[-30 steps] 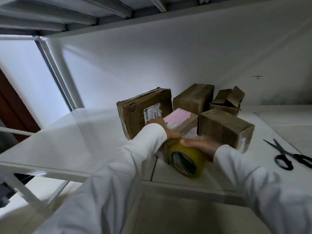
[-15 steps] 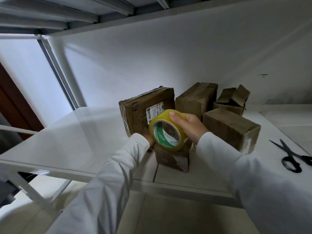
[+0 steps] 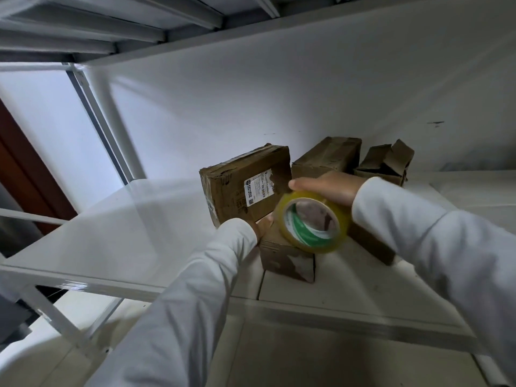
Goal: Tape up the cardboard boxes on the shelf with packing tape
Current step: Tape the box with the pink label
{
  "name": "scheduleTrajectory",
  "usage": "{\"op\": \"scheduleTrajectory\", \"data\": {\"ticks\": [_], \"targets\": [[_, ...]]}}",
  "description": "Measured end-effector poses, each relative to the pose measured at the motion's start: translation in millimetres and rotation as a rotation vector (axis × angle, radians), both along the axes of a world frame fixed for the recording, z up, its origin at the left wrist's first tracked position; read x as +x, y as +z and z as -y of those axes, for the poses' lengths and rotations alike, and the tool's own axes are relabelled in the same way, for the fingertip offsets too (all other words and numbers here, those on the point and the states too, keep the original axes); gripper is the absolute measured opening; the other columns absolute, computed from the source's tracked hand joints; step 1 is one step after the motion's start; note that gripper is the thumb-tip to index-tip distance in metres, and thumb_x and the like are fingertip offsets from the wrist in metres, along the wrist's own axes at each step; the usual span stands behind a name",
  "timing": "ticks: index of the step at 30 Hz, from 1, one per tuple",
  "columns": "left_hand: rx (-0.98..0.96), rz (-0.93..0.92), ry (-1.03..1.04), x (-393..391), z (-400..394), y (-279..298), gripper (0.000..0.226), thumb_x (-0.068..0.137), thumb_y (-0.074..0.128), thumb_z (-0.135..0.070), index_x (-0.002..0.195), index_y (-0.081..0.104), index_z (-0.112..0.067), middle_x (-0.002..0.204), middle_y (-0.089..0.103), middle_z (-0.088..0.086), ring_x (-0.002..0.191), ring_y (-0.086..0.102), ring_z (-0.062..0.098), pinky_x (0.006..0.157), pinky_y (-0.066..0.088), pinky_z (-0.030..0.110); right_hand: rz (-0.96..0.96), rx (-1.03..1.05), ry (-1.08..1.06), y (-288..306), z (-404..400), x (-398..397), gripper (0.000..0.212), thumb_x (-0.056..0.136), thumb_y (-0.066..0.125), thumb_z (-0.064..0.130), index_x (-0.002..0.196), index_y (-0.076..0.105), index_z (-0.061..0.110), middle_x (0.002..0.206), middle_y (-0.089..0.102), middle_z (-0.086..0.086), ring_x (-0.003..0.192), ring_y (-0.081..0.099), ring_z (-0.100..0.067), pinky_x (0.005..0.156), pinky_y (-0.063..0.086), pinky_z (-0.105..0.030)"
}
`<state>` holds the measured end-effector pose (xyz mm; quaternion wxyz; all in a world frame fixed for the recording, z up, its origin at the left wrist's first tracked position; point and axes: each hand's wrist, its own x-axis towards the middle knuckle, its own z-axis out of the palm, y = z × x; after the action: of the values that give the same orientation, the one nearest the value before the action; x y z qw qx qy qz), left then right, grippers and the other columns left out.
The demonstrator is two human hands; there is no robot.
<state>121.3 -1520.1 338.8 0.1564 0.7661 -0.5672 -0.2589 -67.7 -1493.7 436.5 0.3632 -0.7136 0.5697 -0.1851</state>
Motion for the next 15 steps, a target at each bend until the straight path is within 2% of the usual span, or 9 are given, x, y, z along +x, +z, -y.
{"op": "scheduleTrajectory", "data": {"ticks": [2, 6, 9, 12, 15], "targets": [[-0.070, -0.020, 0.013, 1, 2, -2, 0.070, 0.094, 0.045, -0.052, 0.149, 0.026, -0.014, 0.147, 0.039, 0.014, 0.127, 0.044, 0.041, 0.105, 0.039, 0.048, -0.140, 0.005, 0.001, 3, 0, -18, 0.052, 0.078, 0.051, 0.069, 0.090, 0.067, 0.021, 0.100, 0.065, -0.003, 0.091, 0.063, -0.022, 0.092, 0.046, -0.034], [-0.117, 0.059, -0.031, 0, 1, -4, 0.069, 0.094, 0.043, -0.052, 0.150, 0.026, -0.016, 0.151, 0.034, 0.012, 0.135, 0.036, 0.036, 0.112, 0.029, 0.043, -0.321, -0.001, -0.070, -11, -8, -39, 0.062, 0.078, 0.052, 0.069, 0.106, 0.066, 0.015, 0.105, 0.065, -0.007, 0.095, 0.062, -0.024, 0.094, 0.049, -0.038], [-0.097, 0.106, -0.058, 2, 4, -6, 0.072, 0.094, 0.039, -0.054, 0.153, 0.016, -0.020, 0.158, 0.018, 0.006, 0.144, 0.020, 0.029, 0.118, 0.013, 0.040, -0.239, 0.090, -0.098, -29, -14, -40, 0.057, 0.082, 0.056, 0.059, 0.113, 0.065, 0.012, 0.109, 0.064, -0.009, 0.098, 0.060, -0.025, 0.095, 0.048, -0.037], [-0.024, 0.163, -0.045, -2, 2, 0, 0.072, 0.095, 0.034, -0.057, 0.153, 0.016, -0.018, 0.158, 0.018, 0.008, 0.144, 0.020, 0.030, 0.117, 0.014, 0.041, -0.183, 0.118, -0.113, -33, -17, -41, 0.057, 0.084, 0.056, 0.056, 0.119, 0.062, 0.011, 0.115, 0.062, -0.011, 0.102, 0.059, -0.027, 0.096, 0.046, -0.037], [0.030, 0.291, -0.045, -13, -5, 12, 0.065, 0.099, 0.029, -0.052, 0.150, 0.023, -0.012, 0.155, 0.026, 0.011, 0.140, 0.028, 0.032, 0.116, 0.020, 0.041, -0.184, 0.120, -0.113, -32, -17, -40, 0.057, 0.086, 0.054, 0.055, 0.122, 0.060, 0.012, 0.116, 0.061, -0.009, 0.100, 0.058, -0.025, 0.090, 0.046, -0.033]]}}
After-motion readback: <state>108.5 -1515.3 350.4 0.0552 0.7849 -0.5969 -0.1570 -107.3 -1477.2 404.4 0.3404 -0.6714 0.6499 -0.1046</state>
